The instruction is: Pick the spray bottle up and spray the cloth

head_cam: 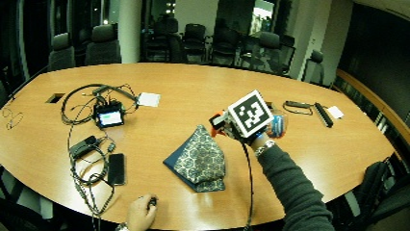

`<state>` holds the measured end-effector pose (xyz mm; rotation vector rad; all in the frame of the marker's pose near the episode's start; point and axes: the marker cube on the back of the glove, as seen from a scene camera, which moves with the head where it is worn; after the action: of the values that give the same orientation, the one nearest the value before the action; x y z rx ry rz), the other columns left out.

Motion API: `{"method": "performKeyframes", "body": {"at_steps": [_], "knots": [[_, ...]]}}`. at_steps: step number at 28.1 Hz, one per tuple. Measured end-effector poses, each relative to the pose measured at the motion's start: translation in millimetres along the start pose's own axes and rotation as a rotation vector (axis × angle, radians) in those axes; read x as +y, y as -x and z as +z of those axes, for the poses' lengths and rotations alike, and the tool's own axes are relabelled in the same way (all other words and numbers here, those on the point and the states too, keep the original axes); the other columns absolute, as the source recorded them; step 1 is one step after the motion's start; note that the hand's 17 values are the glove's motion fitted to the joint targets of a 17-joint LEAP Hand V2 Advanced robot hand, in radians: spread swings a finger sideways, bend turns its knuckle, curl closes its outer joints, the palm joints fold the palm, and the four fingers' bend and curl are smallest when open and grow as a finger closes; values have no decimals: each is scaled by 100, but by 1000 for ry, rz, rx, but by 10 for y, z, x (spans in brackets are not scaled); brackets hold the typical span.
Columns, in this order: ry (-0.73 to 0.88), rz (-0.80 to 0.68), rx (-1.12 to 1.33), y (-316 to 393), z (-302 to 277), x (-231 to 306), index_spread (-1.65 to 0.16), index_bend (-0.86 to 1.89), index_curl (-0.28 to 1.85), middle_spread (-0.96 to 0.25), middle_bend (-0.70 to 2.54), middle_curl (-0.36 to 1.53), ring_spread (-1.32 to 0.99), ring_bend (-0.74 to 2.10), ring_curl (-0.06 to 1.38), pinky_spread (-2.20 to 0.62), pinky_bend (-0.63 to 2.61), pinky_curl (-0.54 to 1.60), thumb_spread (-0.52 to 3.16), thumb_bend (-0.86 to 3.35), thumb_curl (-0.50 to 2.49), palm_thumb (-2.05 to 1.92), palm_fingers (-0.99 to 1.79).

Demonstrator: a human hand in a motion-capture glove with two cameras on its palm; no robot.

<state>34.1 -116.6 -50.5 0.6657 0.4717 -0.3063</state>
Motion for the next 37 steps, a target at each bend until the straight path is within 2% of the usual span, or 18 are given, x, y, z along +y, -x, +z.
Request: {"method": "performKeyframes", "body": {"at_steps": [9, 14, 20, 29, 37], "knots": [[127, -160, 118, 317, 94, 215, -25, 39, 58, -22, 59, 53, -22, 72, 47, -34, 47, 42, 43, -3, 76, 91, 140], [87, -264, 135, 579, 141, 221, -25, 38, 58, -22, 59, 53, -22, 72, 47, -34, 48, 42, 43, -3, 76, 91, 140], [94, -312, 160, 703, 167, 280, -25, 38, 58, -22, 59, 53, -22, 72, 47, -34, 47, 42, 43, -3, 77, 91, 140], [71, -255, 117, 653, 163, 231, -25, 38, 58, -22, 59, 53, -22, 72, 47, -34, 47, 42, 43, -3, 77, 91, 140], [-24, -44, -86, 448, -244, -132, -25, 38, 59, -22, 59, 53, -22, 72, 47, -34, 46, 42, 43, -3, 77, 91, 140]]}}
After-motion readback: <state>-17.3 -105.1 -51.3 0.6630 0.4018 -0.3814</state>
